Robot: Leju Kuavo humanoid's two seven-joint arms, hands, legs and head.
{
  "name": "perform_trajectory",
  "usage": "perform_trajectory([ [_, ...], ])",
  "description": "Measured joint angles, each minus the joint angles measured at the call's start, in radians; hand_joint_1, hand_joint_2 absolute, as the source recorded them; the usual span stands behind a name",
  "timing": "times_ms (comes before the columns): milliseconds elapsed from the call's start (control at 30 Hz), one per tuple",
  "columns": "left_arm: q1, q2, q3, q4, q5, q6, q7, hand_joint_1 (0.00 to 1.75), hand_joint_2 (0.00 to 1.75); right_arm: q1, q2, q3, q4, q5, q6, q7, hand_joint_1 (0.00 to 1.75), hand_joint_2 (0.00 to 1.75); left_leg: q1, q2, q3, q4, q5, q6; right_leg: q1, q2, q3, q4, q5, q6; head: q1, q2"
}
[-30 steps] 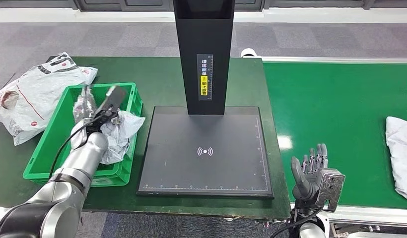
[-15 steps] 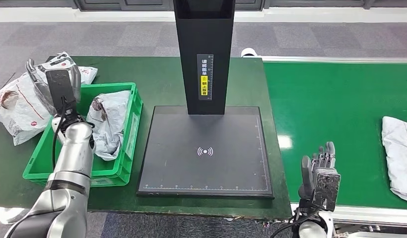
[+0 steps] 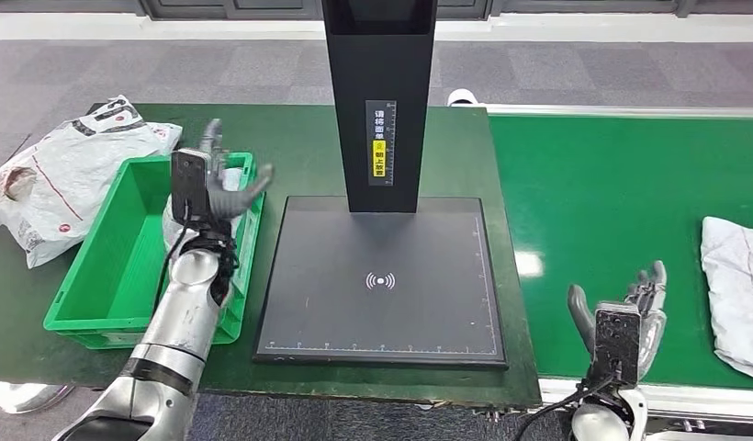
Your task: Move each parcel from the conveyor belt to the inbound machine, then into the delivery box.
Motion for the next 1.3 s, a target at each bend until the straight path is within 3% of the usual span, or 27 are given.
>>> perform_trajectory([
  [100, 0.031, -0.03, -0.053, -0.011, 0.119, -0.121, -0.058, 0.0, 1.75, -0.022, -0.017, -0.024, 0.025, 0.075, -0.055, 0.002, 0.0, 1.75, 0.0, 0.001, 0.0, 0.0, -0.001, 0.001, -0.001, 0.002, 0.0, 0.0, 0.0, 0.0, 0.0, 0.0],
  [400, 0.057, -0.05, -0.123, -0.03, 0.192, -0.157, -0.067, 0.0, 1.75, -0.035, -0.037, -0.043, 0.064, 0.122, -0.085, 0.006, 0.0, 1.75, -0.001, 0.002, 0.0, 0.0, -0.002, 0.002, -0.002, 0.001, 0.0, 0.0, 0.0, 0.001, 0.0, 0.0],
  [567, 0.095, -0.08, -0.18, -0.024, 0.287, -0.27, -0.082, 0.0, 1.75, -0.075, -0.089, -0.057, 0.16, 0.379, -0.228, 0.073, 0.0, 1.75, -0.001, 0.002, 0.0, 0.0, -0.002, 0.003, -0.003, 0.002, 0.0, 0.0, -0.001, 0.002, 0.0, 0.0],
  [700, 0.09, -0.115, -0.254, 0.068, 0.269, -0.209, -0.103, 0.0, 1.75, -0.189, -0.142, -0.165, 0.321, 0.765, -0.252, 0.198, 0.0, 1.75, -0.003, 0.002, 0.0, 0.002, -0.002, 0.006, -0.006, 0.002, 0.0, -0.001, 0.001, 0.005, 0.0, 0.0],
  [800, 0.063, -0.133, -0.294, 0.171, 0.24, -0.132, -0.131, 0.0, 1.75, -0.277, -0.196, -0.238, 0.472, 0.924, -0.256, 0.354, 0.0, 1.75, -0.003, 0.001, -0.001, 0.002, -0.001, 0.008, -0.006, 0.001, 0.0, -0.001, 0.002, 0.007, 0.0, 0.0],
  [933, 0.015, -0.141, -0.311, 0.287, 0.23, -0.068, -0.138, 0.0, 1.75, -0.362, -0.273, -0.274, 0.684, 1.004, -0.256, 0.501, 0.0, 1.75, -0.003, 0.002, -0.001, 0.003, -0.001, 0.009, -0.006, 0.001, 0.0, -0.001, 0.003, 0.008, 0.0, 0.0],
  [1300, -0.039, -0.14, -0.312, 0.415, 0.238, -0.01, -0.127, 0.0, 1.75, -0.463, -0.36, -0.278, 1.004, 1.058, -0.235, 0.66, 0.0, 1.75, -0.003, 0.001, -0.002, 0.003, -0.001, 0.009, -0.006, 0.001, 0.0, -0.001, 0.003, 0.008, 0.0, 0.0],
])
